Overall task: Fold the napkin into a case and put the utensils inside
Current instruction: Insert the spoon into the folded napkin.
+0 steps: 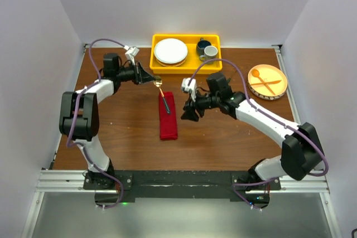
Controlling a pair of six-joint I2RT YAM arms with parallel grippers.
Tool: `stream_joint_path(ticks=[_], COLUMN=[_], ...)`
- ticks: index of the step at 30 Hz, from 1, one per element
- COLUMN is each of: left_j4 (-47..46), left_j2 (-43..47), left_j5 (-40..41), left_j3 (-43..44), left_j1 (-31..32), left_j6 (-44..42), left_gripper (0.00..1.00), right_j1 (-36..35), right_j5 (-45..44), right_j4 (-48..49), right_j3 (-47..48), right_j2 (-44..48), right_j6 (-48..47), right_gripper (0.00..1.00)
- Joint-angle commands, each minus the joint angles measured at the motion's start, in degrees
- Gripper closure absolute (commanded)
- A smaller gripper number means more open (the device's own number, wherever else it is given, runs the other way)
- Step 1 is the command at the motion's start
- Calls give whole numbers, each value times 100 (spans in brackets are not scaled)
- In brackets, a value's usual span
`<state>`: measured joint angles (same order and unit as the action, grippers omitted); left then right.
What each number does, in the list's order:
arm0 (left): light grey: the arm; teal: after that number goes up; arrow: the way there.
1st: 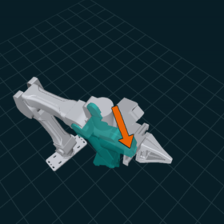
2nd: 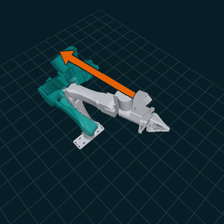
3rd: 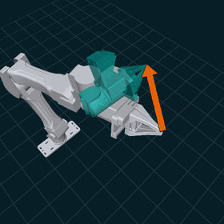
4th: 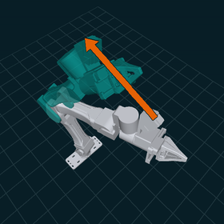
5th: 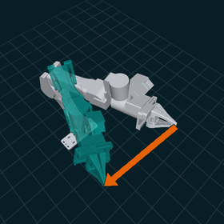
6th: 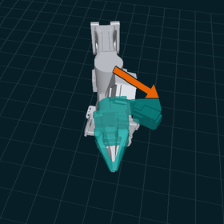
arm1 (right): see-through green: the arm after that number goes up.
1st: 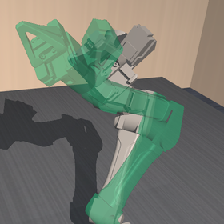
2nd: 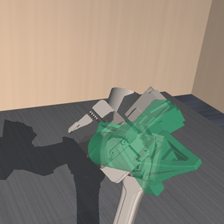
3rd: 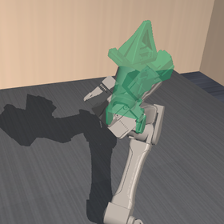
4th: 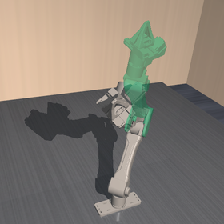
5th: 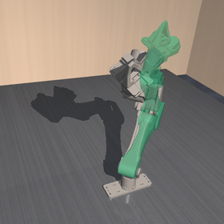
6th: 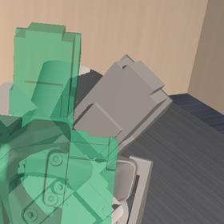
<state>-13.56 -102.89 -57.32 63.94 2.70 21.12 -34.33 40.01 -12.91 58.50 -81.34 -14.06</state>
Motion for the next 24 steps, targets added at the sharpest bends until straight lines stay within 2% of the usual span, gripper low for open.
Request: stream_joint_path(ticks=[1, 6, 11, 19, 24], left_j4=[81, 644, 959, 1242, 1347], left_j2=[-441, -986, -1215, -1391, -1523], left_j5=[-253, -227, -201, -104, -104], left_j3=[662, 1217, 1419, 1437, 1454], left_j1=[-59, -85, -138, -156, -164], left_j6=[-485, -899, -1215, -1664, -1840], left_gripper=[100, 100, 100, 100, 100], right_j1=[-504, -1119, -1532, -1928, -1981], right_j5=[42, -248, -485, -617, -494], right_j4=[-669, -555, -187, 122, 104], right_j3=[-49, -119, -286, -348, -330], right_j2=[31, -233, -505, -962, -1322], right_j6=[-2150, -2908, -3295, -3602, -3857], right_gripper=[49, 60, 65, 82, 85])
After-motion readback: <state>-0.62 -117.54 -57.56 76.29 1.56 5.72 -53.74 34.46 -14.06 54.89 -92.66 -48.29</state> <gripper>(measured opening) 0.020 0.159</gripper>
